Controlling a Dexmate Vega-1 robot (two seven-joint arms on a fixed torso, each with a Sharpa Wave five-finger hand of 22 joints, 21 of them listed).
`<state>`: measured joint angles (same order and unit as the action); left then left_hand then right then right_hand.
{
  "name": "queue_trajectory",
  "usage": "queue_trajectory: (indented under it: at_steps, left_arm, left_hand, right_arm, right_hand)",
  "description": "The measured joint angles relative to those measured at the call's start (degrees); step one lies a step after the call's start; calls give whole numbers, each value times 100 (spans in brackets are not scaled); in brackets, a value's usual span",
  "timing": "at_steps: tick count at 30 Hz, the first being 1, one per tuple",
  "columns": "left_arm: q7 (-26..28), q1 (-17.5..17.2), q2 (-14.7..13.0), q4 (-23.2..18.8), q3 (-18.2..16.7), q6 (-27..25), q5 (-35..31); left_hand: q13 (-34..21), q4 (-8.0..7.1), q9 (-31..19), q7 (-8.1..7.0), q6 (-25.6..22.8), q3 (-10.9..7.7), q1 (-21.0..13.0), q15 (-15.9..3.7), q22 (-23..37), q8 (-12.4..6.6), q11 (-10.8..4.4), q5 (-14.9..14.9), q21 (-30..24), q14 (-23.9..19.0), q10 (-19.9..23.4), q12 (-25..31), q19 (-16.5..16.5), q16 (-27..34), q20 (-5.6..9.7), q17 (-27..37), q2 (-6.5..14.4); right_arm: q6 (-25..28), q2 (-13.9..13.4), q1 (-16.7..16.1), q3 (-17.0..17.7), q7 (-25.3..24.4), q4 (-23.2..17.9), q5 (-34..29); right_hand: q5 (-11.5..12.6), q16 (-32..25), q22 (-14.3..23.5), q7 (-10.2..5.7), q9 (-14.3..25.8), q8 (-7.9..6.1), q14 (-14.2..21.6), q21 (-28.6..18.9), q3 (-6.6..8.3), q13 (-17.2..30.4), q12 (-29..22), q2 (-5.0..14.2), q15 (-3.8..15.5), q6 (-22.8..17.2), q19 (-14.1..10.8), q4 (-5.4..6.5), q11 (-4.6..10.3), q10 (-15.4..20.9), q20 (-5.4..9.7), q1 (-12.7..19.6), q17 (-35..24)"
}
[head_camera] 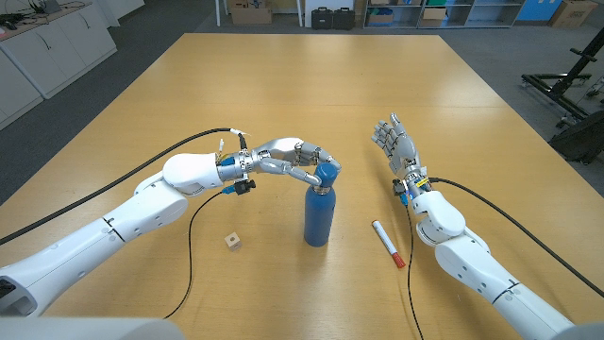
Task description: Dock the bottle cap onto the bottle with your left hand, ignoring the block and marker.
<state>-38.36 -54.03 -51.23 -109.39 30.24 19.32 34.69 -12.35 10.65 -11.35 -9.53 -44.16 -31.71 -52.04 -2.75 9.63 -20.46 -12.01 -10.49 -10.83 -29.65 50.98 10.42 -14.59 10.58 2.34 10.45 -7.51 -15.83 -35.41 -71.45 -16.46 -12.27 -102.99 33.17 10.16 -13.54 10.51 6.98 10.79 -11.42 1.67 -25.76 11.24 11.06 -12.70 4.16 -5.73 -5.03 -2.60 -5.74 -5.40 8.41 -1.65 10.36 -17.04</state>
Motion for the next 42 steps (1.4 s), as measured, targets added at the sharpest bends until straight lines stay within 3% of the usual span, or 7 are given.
queue_trajectory:
  at_steps: [10, 17, 26, 32, 42]
  left_arm:
    - [-70, 10, 13, 100, 24, 66, 23]
    - [-191, 62, 36, 201, 61, 106, 63]
    - [-417, 150, 54, 302, 121, 151, 68]
    - [-507, 192, 63, 343, 136, 188, 85]
    - [-569, 209, 65, 392, 138, 258, 152]
  left_hand:
    - [-5, -24, -1, -175, 47, 24, 130, -9, 12, 102, -70, -1, 0, 96, -232, 47, 56, 0, 5, -7, 49]
    - [-110, -73, -17, -332, 219, 72, 383, 21, 12, 266, -47, -34, 0, 331, -716, 32, 190, -22, -128, -3, 25]
    - [-95, -210, -131, -293, 799, 169, 815, 20, 12, 485, -39, -16, 25, 656, -1447, 33, 390, -22, -328, 11, -26]
    - [-95, -195, -116, -304, 1115, 261, 959, 23, 11, 608, -30, 18, 25, 815, -1799, 33, 501, -22, -377, 10, -83]
    - [-96, -179, -118, -298, 1208, 326, 1054, 42, 11, 615, 23, 18, 25, 943, -2056, -5, 543, -22, -420, 10, -121]
  right_arm:
    - [59, -10, 34, -4, 0, -11, -2]
    - [88, -10, 59, -18, -17, -17, -14]
    - [112, -10, 66, -34, -40, -24, -29]
    - [114, -9, 69, -39, -49, -31, -42]
    - [135, -13, 73, -43, -61, -62, -51]
  right_hand:
    - [0, 0, 0, 20, 0, 0, 0, 0, 0, 0, 0, 0, 0, -20, -21, 0, 0, 0, -21, 0, 0]
    - [0, 0, 0, 20, 0, 0, 32, 0, 0, 0, 0, 0, 31, -20, -21, 0, 0, 0, -21, 0, 0]
    - [0, 0, 0, 20, 0, 0, 32, 0, 0, 0, 0, 0, 31, -19, -21, 0, 0, -1, -21, 0, 0]
    - [0, 0, 0, 19, 0, 0, 31, 0, 0, 0, 0, 0, 31, -19, -21, 0, 0, -1, -21, 0, 0]
    - [0, 23, 0, 19, 0, 0, 31, 0, -17, 0, 0, 0, 31, -19, -21, -17, 31, 31, -20, 0, 0]
